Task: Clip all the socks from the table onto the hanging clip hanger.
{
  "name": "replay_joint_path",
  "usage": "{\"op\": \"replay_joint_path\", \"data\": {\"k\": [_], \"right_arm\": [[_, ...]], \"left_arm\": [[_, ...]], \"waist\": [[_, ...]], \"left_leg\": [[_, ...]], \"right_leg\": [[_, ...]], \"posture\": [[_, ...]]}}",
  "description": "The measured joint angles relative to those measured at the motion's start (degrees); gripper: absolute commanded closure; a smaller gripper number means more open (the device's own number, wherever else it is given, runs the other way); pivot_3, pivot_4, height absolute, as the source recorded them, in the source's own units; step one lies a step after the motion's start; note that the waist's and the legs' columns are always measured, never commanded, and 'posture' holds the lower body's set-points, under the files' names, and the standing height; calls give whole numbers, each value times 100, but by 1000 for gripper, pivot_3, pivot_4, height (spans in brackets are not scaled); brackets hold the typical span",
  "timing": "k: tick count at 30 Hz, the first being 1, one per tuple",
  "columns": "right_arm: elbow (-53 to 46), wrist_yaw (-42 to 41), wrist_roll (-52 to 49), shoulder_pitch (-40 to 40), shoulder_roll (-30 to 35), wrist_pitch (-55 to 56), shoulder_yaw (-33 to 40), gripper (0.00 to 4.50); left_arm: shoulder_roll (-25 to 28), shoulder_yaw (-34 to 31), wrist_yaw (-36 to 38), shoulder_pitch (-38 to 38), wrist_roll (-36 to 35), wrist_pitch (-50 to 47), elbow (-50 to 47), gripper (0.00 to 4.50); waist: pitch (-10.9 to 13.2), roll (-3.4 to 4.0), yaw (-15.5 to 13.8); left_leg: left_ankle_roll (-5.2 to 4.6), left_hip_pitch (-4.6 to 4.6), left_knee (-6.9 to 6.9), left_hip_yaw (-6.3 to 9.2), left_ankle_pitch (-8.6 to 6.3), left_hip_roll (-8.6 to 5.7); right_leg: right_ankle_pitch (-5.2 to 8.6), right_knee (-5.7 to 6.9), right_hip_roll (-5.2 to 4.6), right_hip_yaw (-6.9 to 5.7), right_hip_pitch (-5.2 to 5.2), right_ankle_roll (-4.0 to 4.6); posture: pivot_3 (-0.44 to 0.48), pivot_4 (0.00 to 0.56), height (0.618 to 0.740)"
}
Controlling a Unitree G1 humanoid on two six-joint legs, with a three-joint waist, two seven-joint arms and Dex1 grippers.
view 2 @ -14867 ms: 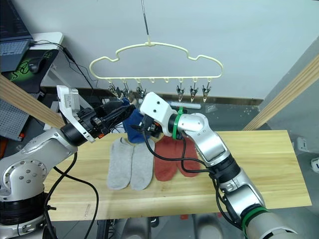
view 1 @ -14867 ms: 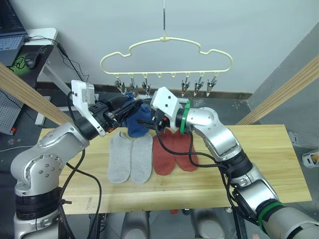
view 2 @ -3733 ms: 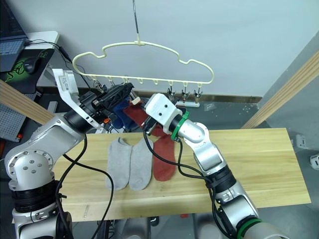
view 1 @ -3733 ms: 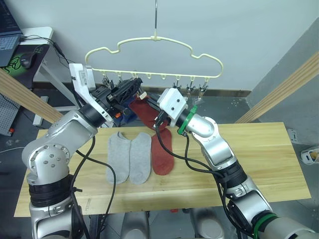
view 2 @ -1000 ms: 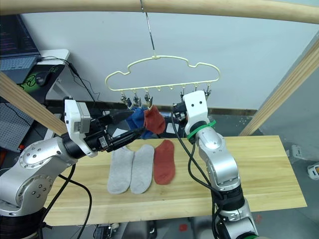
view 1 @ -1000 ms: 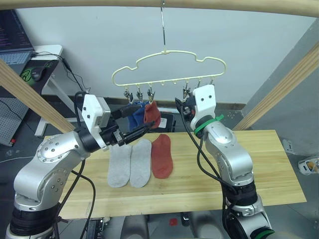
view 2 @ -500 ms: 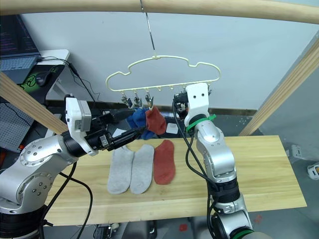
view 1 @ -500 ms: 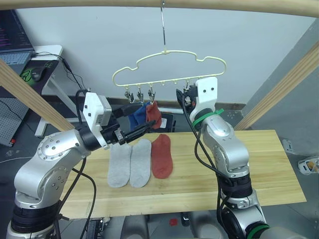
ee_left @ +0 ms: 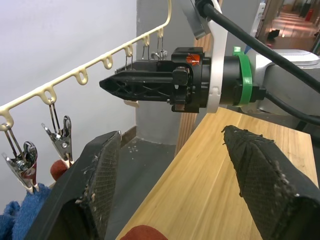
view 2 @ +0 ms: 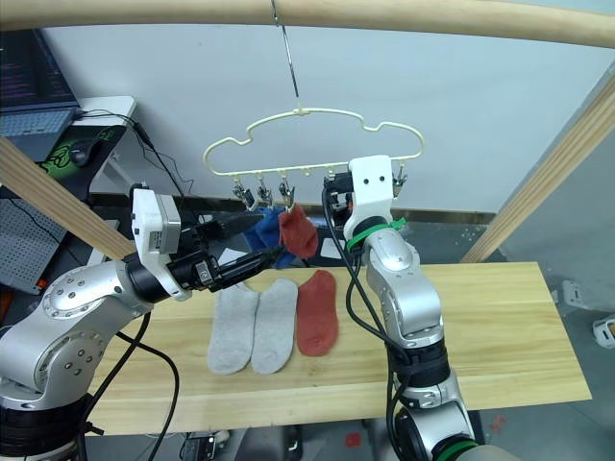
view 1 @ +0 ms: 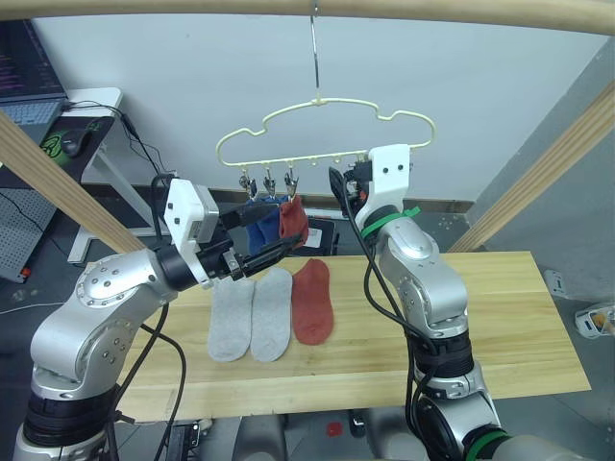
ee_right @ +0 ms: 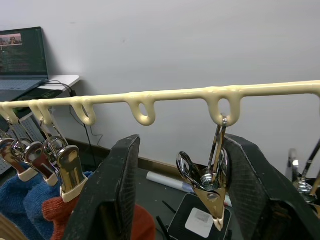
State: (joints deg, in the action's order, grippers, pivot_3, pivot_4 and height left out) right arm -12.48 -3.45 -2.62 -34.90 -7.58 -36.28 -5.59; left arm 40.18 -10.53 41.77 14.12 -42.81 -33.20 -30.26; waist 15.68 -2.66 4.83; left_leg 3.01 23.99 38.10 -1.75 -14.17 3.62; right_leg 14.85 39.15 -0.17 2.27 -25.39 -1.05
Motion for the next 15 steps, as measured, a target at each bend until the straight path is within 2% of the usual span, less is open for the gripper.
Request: {"op": "replay_joint_path", "data": {"k": [10,15], "right_arm": [[137,-1,-85,-20,4,113,-4,1994],[137,-6,-81,-38,6,250,-7,3673]], "left_arm": [[0,0,-6,0,2,-8,0,1005],[-6,9,-15,0,2,-11,0,1005]], "waist": [[-7,-1,-2],[-8,-1,-1]], "left_leg": [[-1,0,1,1,1,0],[-1,0,1,0,1,0]], "right_leg": [[0,3,0,-1,0,0],[0,3,0,-1,0,1]], "posture": [[-110,208,740],[-110,210,740]]}}
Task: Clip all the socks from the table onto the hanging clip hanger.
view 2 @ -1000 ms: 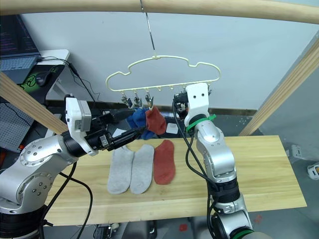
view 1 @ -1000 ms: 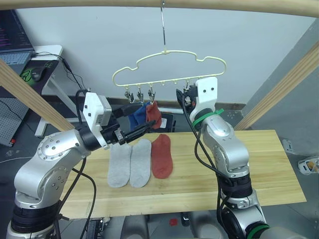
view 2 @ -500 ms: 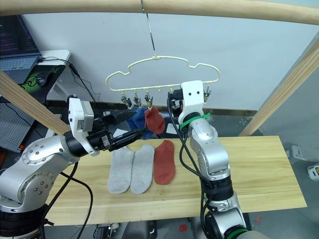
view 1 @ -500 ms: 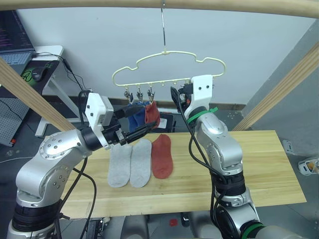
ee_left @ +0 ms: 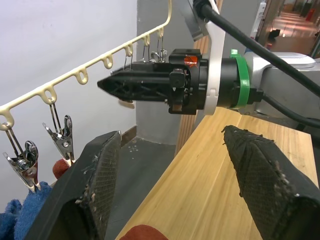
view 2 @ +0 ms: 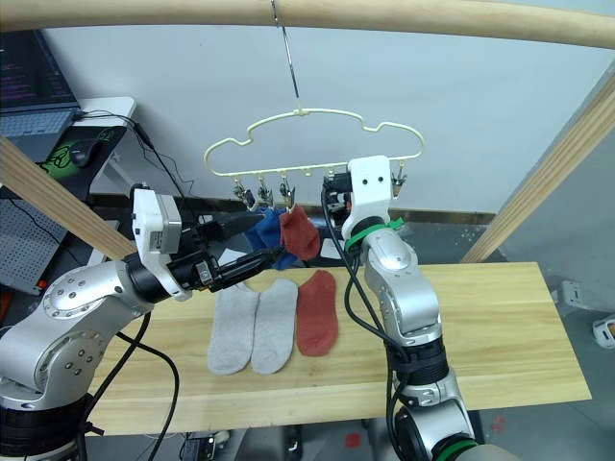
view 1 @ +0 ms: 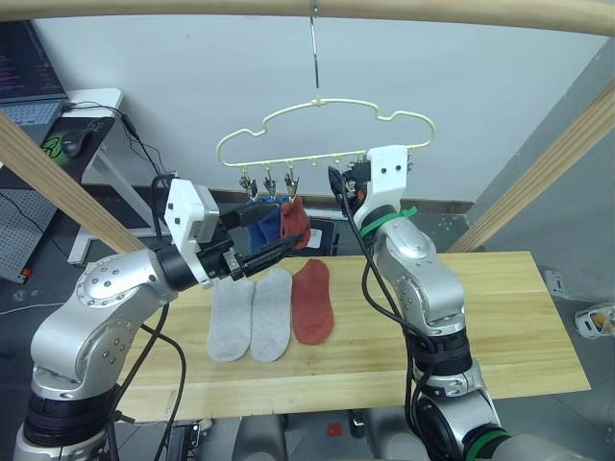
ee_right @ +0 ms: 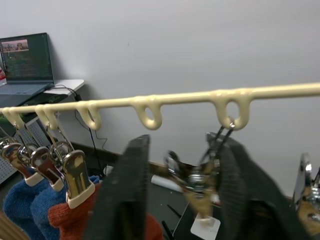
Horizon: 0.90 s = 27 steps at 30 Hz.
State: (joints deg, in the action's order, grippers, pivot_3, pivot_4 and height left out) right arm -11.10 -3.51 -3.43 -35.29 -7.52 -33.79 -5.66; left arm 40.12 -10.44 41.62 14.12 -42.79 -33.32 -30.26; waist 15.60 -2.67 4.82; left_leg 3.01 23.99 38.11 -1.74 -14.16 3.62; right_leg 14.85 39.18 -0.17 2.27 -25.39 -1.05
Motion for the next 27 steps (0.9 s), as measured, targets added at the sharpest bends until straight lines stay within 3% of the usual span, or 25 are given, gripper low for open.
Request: {"op": "replay_joint_path", "data": {"k": [4,14,15,19,27], "right_arm": [[25,1,2,0,1,51,-1,4495],[25,0,2,-1,18,71,-2,4495],[25,-3,2,-2,25,71,-5,4495],[19,-14,3,-4,70,68,-10,4500],[-142,-17,-2,-6,119,-197,-22,4500]], "left_arm": [[0,0,-14,-1,0,-6,0,1005],[-4,-113,-401,-322,32,-218,-15,1005],[-29,-134,-534,-417,128,-211,-31,1005],[-361,-143,-1132,-1135,704,-90,-77,21],[-1172,-114,-2313,-1896,1818,157,-16,21]], "waist": [[0,0,1],[0,0,11],[0,0,10],[0,1,15],[3,3,2]], "left_leg": [[0,0,0,0,0,0],[0,-2,0,0,0,2],[0,-3,0,0,0,2],[-1,-6,-1,-3,-1,4],[-7,-12,0,-4,2,3]], "right_leg": [[0,1,0,0,0,0],[0,5,0,1,-1,0],[0,5,0,1,-1,0],[0,6,-1,4,-1,0],[-3,16,-4,5,0,5]], "posture": [[-108,212,740],[-104,223,740],[-103,225,740],[-102,242,740],[-109,293,740]]}}
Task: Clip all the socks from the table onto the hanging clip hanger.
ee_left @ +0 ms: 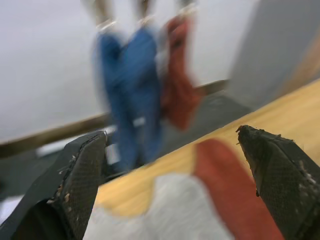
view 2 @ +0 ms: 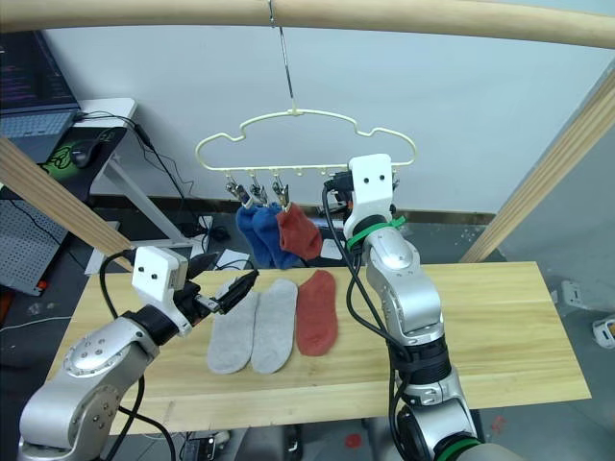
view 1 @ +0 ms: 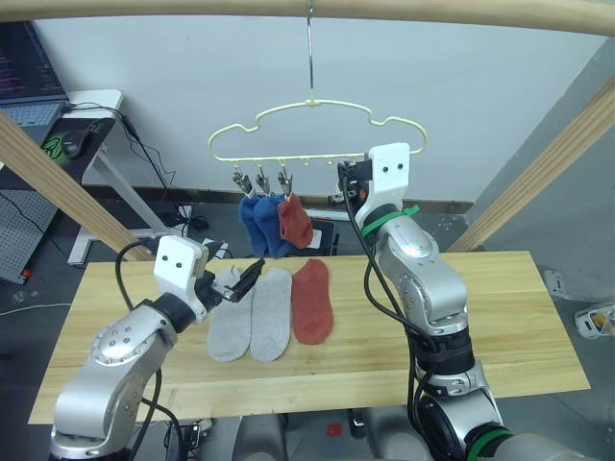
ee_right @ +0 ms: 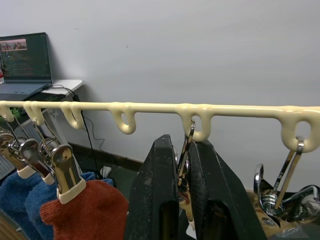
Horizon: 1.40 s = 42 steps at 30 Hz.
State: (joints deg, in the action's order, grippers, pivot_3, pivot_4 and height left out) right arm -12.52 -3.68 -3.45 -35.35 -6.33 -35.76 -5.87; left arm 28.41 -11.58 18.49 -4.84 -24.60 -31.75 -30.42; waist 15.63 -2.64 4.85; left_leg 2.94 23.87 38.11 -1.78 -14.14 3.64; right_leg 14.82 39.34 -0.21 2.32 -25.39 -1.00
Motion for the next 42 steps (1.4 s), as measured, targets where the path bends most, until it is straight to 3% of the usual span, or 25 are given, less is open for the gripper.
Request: {"op": "replay_joint_path", "data": {"k": [5,12,27,42], "right_arm": [[-185,-10,-8,2,52,-246,-6,4500],[-504,-95,-35,10,128,-642,-40,4500],[-772,-126,-67,32,218,-933,-83,4500],[-795,-121,-69,34,178,-963,-146,4500]], "left_arm": [[-360,-22,-453,16,333,-29,741,21],[-758,-8,-673,667,509,-32,1957,21],[-1295,96,-1160,1785,923,-44,3563,21],[-1236,145,-1264,1799,1256,-201,3554,3480]], "waist": [[10,8,3],[59,32,3],[192,51,15],[195,53,18]], "left_leg": [[-5,-4,0,3,3,0],[-8,-3,-2,3,4,-2],[-9,2,-17,3,3,0],[-8,1,-20,1,2,0]], "right_leg": [[1,7,4,-3,0,1],[1,-1,4,-2,1,0],[2,-36,3,-3,6,-2],[3,-37,2,-3,5,-5]], "posture": [[-122,330,740],[-146,369,740],[-171,376,740],[-162,361,740]]}}
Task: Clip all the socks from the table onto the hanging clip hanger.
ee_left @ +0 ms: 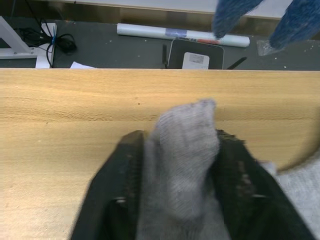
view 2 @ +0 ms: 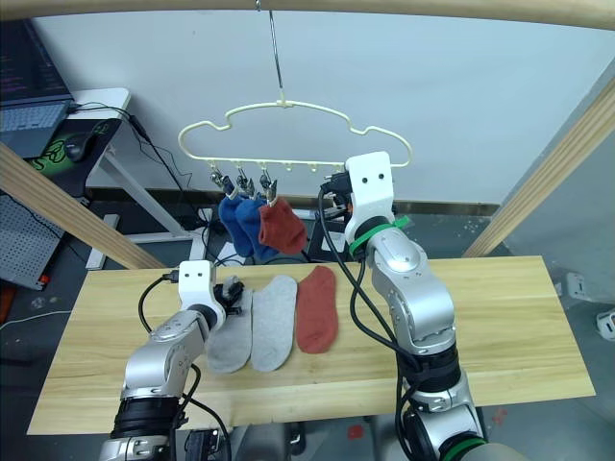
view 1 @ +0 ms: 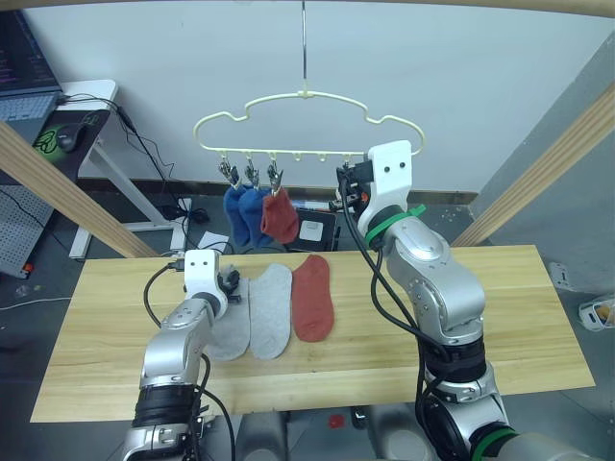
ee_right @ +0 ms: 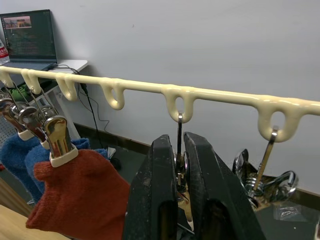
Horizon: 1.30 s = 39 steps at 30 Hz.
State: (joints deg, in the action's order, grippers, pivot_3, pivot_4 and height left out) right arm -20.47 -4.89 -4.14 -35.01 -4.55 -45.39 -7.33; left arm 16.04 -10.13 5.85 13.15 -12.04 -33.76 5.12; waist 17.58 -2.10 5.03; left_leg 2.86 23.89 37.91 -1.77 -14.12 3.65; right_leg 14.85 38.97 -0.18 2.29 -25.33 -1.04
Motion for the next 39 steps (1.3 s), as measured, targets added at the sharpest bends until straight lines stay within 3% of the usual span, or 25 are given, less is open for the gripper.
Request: {"op": "replay_joint_path", "data": {"k": [4,9,13,23,32,39], "right_arm": [[26,0,0,-2,-15,26,2,4500],[49,1,0,-2,-27,98,14,4500],[51,6,-2,-5,-60,113,53,4500],[-80,50,-169,-106,-129,-102,166,4500],[-396,137,-402,-154,-294,-546,185,4500],[-480,140,-624,-160,-298,-701,270,4500]], "left_arm": [[-1,-63,30,-11,-31,-68,-42,4464],[-15,-181,224,-164,-219,-58,-298,4485],[26,-71,791,-209,-509,149,-1300,4485],[-111,833,2042,-421,-1272,506,-2712,4485],[-324,1441,2083,-432,-463,2077,-2601,4485],[-757,1614,1725,-245,176,3141,-1758,4485]], "waist": [[0,0,0],[4,-2,2],[8,-2,-6],[8,-2,39],[8,-2,170],[8,-2,225]], "left_leg": [[0,0,-2,-1,0,0],[1,6,-9,-2,-1,3],[3,16,-11,-2,-1,5],[3,20,-12,-4,-2,1],[0,27,-12,-5,-3,2],[-4,39,-11,-2,-5,0]], "right_leg": [[5,-2,0,0,0,-8],[4,-8,-1,2,-6,-7],[1,-10,-5,3,-13,-1],[4,-18,-3,7,-15,-7],[4,-24,-3,10,-19,-7],[4,-33,-3,7,-22,-8]], "posture": [[-161,355,740],[-163,348,740],[-167,342,740],[-202,326,740],[-227,324,740],[-239,324,740]]}}
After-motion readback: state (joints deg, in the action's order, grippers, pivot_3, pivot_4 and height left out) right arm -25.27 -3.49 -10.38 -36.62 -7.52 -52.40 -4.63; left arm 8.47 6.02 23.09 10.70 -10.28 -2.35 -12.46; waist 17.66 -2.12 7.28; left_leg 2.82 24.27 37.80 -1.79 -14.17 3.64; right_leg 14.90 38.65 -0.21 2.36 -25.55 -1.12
